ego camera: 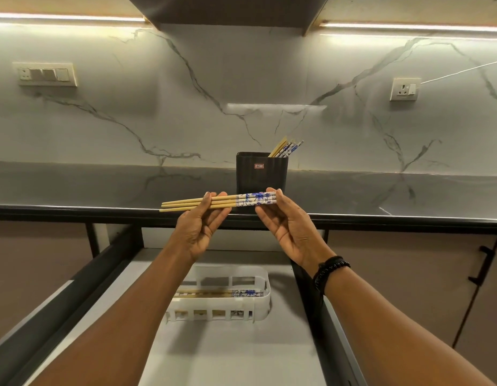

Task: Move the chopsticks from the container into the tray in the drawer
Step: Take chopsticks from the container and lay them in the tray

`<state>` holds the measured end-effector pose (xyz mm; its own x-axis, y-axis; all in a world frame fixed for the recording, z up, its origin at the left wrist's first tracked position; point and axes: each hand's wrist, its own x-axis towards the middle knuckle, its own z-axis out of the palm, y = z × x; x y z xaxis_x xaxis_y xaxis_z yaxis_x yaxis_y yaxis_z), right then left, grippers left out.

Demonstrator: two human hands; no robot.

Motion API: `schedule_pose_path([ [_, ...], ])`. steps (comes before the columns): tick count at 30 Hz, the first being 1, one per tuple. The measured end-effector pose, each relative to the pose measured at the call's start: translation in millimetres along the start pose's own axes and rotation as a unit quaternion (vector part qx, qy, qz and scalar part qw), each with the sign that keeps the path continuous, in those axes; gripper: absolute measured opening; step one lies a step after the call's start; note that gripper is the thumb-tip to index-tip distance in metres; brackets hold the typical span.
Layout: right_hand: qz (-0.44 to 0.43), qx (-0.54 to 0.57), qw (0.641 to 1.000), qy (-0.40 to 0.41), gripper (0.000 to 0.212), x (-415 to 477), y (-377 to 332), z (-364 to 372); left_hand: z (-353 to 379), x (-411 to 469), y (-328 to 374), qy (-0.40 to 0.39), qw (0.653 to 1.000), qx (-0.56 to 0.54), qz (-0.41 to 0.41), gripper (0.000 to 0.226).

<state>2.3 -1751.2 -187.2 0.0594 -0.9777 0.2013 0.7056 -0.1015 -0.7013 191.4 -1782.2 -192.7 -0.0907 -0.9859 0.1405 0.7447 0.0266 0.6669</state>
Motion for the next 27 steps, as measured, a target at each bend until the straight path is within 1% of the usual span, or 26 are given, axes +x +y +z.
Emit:
schedule_pose_path([
  [7, -0.011, -0.029, 1.000, 0.001, 0.024, 2.7, 1.2, -4.6, -2.2, 1.5, 0.0, 0.014, 1.000, 0.011, 0.004, 0.017],
  [10, -0.026, -0.077, 0.997, -0.002, 0.029, 2.3, 1.2, -3.4, -3.0, 1.7, 0.1, 0.027, 0.999, 0.031, 0.009, 0.016],
  [14, -0.056, -0.160, 0.986, -0.001, 0.029, 1.4, 2.2, -1.2, -3.6, 1.8, -1.2, 0.035, 0.998, 0.051, 0.009, 0.015],
  [18, -0.070, -0.237, 0.969, 0.025, 0.018, 0.5, 3.3, -4.6, -3.2, 1.9, -2.0, 0.031, 0.997, 0.064, 0.002, 0.013],
  [22, -0.054, -0.241, 0.968, 0.051, 0.016, 2.1, -0.2, -7.0, -5.4, 3.5, -0.9, 0.022, 0.997, 0.075, -0.013, 0.015],
  [27, -0.021, -0.211, 0.976, 0.047, 0.017, 2.7, -1.0, -7.1, -7.1, 4.2, 1.5, 0.024, 0.997, 0.067, -0.010, 0.015],
])
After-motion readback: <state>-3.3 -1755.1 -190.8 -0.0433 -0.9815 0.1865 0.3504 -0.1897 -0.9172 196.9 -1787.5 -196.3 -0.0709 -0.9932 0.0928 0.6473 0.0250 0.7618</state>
